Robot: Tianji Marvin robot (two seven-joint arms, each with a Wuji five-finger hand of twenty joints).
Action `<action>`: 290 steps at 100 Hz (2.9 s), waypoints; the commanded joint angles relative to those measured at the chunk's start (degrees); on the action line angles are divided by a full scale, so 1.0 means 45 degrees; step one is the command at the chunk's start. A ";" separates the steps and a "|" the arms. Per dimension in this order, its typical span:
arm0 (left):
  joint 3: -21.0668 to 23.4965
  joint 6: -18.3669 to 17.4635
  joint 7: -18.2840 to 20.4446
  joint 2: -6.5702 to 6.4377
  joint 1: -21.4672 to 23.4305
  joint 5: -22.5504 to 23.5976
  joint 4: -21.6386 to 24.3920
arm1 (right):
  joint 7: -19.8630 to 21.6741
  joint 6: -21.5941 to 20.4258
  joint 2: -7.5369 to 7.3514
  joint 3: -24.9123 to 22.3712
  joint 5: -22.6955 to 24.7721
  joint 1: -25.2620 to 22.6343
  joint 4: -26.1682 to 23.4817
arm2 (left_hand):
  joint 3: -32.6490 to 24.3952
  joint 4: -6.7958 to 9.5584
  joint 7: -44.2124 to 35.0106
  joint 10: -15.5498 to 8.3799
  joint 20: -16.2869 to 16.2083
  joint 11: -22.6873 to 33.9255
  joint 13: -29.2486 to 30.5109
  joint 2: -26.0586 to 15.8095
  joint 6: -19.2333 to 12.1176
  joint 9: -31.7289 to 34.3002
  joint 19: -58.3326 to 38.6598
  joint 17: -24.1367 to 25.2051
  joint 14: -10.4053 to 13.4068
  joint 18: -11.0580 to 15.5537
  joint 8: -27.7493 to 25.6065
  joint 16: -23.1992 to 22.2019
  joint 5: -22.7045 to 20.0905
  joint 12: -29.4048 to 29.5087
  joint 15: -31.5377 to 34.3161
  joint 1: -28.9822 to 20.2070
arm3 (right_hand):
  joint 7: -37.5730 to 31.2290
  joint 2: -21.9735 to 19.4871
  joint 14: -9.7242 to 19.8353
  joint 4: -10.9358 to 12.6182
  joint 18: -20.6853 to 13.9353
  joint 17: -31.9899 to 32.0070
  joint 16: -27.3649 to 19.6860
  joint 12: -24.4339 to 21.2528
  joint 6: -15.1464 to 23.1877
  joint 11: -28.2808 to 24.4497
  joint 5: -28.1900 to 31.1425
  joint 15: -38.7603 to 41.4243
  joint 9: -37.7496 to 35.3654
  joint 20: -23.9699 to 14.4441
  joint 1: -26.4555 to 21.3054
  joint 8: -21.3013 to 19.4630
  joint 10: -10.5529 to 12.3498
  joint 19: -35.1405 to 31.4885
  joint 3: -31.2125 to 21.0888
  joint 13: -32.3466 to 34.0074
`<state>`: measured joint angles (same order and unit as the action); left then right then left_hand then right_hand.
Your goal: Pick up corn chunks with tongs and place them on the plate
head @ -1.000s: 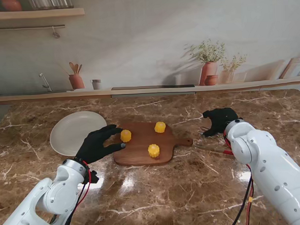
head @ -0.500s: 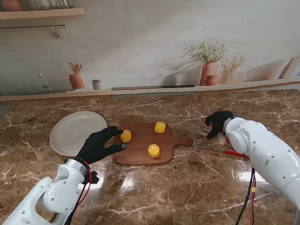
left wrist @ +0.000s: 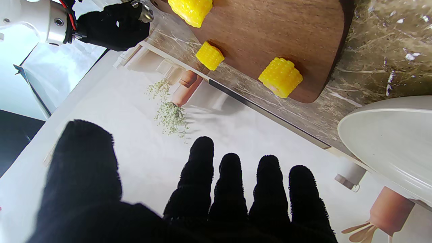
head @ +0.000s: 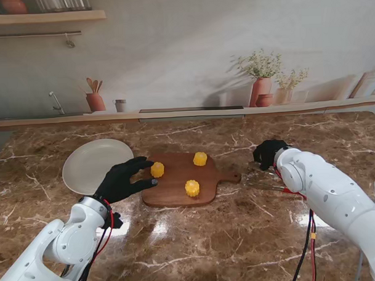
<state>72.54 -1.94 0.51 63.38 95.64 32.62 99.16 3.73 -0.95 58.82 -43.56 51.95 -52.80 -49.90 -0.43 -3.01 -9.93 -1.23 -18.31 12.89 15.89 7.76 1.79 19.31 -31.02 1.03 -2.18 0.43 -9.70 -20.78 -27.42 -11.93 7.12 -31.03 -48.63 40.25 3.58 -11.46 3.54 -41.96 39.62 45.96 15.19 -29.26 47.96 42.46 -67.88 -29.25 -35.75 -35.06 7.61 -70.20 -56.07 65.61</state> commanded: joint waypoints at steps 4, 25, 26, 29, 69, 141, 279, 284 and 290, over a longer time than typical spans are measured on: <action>-0.0040 -0.0010 -0.0065 -0.0004 0.0050 0.0023 -0.0011 | 0.0467 0.0002 -0.0059 -0.0802 0.0126 -0.0687 -0.0609 | 0.0264 0.0450 -0.0112 -0.0324 0.0151 -0.0201 -0.0419 -0.0416 -0.0105 -0.0336 -0.0184 0.0056 0.0576 0.0482 -0.0077 0.0196 0.0137 0.0083 -0.0296 0.0071 | -0.0763 -0.0158 -0.0110 0.0083 0.0412 -0.0100 0.0552 0.0789 0.1486 -0.0709 0.0883 0.0985 -0.0382 -0.0615 -0.0824 -0.1798 0.0120 -0.0795 -0.1411 0.0422; -0.0112 -0.0202 -0.0223 0.0026 -0.0030 -0.0029 -0.0141 | 0.0715 0.0405 0.0073 -0.3908 0.0503 -0.2799 -0.3435 | 0.0246 0.0455 -0.0102 -0.0317 0.0160 -0.0182 -0.0401 -0.0209 -0.0028 -0.0298 -0.0168 0.0059 0.0582 0.0477 -0.0079 0.0193 0.0143 0.0074 -0.0291 -0.0092 | -0.0389 -0.0043 -0.0177 0.0363 0.0418 -0.0194 0.1020 0.1289 0.1400 -0.1123 0.1058 0.2099 -0.0455 -0.1124 -0.0732 -0.3153 -0.0059 -0.1397 -0.1969 0.0434; -0.0118 -0.0218 -0.0232 0.0027 -0.0038 -0.0035 -0.0152 | 0.0715 0.0455 0.0095 -0.4038 0.0465 -0.2903 -0.3592 | 0.0243 0.0456 -0.0103 -0.0314 0.0160 -0.0180 -0.0398 -0.0177 -0.0019 -0.0300 -0.0166 0.0062 0.0578 0.0466 -0.0079 0.0193 0.0141 0.0073 -0.0289 -0.0115 | -0.0391 -0.0038 -0.0192 0.0364 0.0423 -0.0196 0.1025 0.1292 0.1392 -0.1128 0.1073 0.2114 -0.0464 -0.1132 -0.0738 -0.3165 -0.0072 -0.1406 -0.1973 0.0439; -0.0137 -0.0268 -0.0253 0.0032 -0.0061 -0.0052 -0.0179 | 0.0714 0.0612 0.0165 -0.4423 0.0279 -0.3214 -0.4093 | 0.0234 0.0458 -0.0094 -0.0300 0.0163 -0.0182 -0.0391 -0.0110 -0.0011 -0.0320 -0.0161 0.0066 0.0584 0.0450 -0.0074 0.0191 0.0158 0.0072 -0.0286 -0.0168 | -0.0384 0.0000 -0.0233 0.0369 0.0467 -0.0218 0.1047 0.1306 0.1357 -0.1145 0.1102 0.2181 -0.0497 -0.1167 -0.0753 -0.3192 -0.0107 -0.1463 -0.1993 0.0467; -0.0802 -0.1172 -0.0643 0.0134 -0.0584 -0.0488 -0.0666 | -0.1069 0.2665 0.1404 -0.6331 -0.5378 -0.5927 -0.9558 | 0.0402 0.0277 -0.0016 -0.0304 0.0058 0.0003 -0.0375 0.2431 0.0100 -0.0566 -0.0244 0.0075 0.0556 0.0240 0.0051 0.0149 0.0519 -0.0044 -0.0220 -0.0818 | -0.0392 0.0234 -0.0687 0.0252 0.0856 -0.0307 0.1203 0.1292 0.0948 -0.1118 0.1396 0.2696 -0.0796 -0.1507 -0.0921 -0.3214 -0.0482 -0.2000 -0.2171 0.0690; -0.3556 -0.2652 -0.3460 0.0970 -0.2601 -0.1143 -0.2523 | -0.4238 0.2301 0.2816 -0.5502 -1.2271 -0.7693 -1.2509 | 0.0536 -0.0434 0.1368 -0.0851 -0.0669 -0.1218 -0.0819 0.5079 -0.0349 -0.1951 0.0097 0.0223 0.0024 -0.0538 0.0905 -0.0102 0.4066 0.0582 -0.0096 -0.1930 | -0.0552 0.0293 -0.1036 0.0210 0.1158 -0.0198 0.1250 0.1226 0.0579 -0.0994 0.1481 0.2737 -0.0969 -0.1648 -0.1187 -0.2929 -0.0741 -0.2181 -0.2073 0.0771; -0.3659 -0.3257 -0.2473 0.1199 -0.2547 -0.4323 -0.2565 | -0.3310 0.1810 0.2613 -0.6133 -1.2800 -0.8069 -1.1221 | -1.1638 -0.1102 -0.3861 -0.0255 -0.7755 0.4137 1.0023 0.8472 -0.0616 0.3722 -1.0097 -0.5696 -0.1297 -0.3422 -0.1840 -0.9219 0.0154 -0.4365 0.9654 -0.1713 | -0.0646 -0.0088 -0.1086 0.0121 0.1137 0.0654 0.1332 0.1383 0.0647 -0.0999 0.1327 0.2891 -0.0695 -0.1787 -0.1379 -0.2711 -0.0820 -0.2225 -0.1646 0.0100; -0.3634 -0.3303 -0.2225 0.1184 -0.2511 -0.4746 -0.2511 | -0.3334 0.1833 0.2621 -0.6115 -1.2789 -0.8054 -1.1211 | -1.1643 -0.1141 -0.3931 -0.0214 -0.7781 0.4169 1.0019 0.8702 -0.0592 0.3721 -1.0085 -0.5699 -0.1330 -0.3422 -0.1879 -0.9275 0.0101 -0.4427 0.9626 -0.1618 | -0.0644 -0.0087 -0.1084 0.0123 0.1140 0.0661 0.1335 0.1385 0.0647 -0.0998 0.1326 0.2906 -0.0695 -0.1797 -0.1395 -0.2716 -0.0820 -0.2234 -0.1645 0.0092; -0.3621 -0.3331 -0.2044 0.1191 -0.2467 -0.5205 -0.2468 | -0.3386 0.1851 0.2634 -0.6091 -1.2763 -0.8041 -1.1209 | -1.1822 -0.1185 -0.4009 -0.0117 -0.7842 0.4347 1.0028 0.8879 -0.0441 0.3726 -1.0071 -0.5729 -0.1396 -0.3481 -0.1931 -0.9493 0.0101 -0.4630 0.9673 -0.1565 | -0.0638 -0.0087 -0.1082 0.0120 0.1136 0.0669 0.1338 0.1389 0.0647 -0.0994 0.1325 0.2934 -0.0696 -0.1815 -0.1402 -0.2727 -0.0820 -0.2245 -0.1639 0.0069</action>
<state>56.31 -16.67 -9.14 68.69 84.09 9.96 87.44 -12.06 6.88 70.47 -71.20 -5.25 -88.72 -100.66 -49.75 -8.28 -26.72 -1.90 -51.49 30.67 57.95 46.39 -0.36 35.02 -73.63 -24.20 -9.41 -14.22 -17.50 -61.95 -26.27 -31.30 48.13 -37.85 -47.77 44.10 -1.55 -11.53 8.72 -39.07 44.63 50.87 13.34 -32.60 51.17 54.40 -69.96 -35.67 -37.76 -46.69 2.06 -77.86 -60.40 66.17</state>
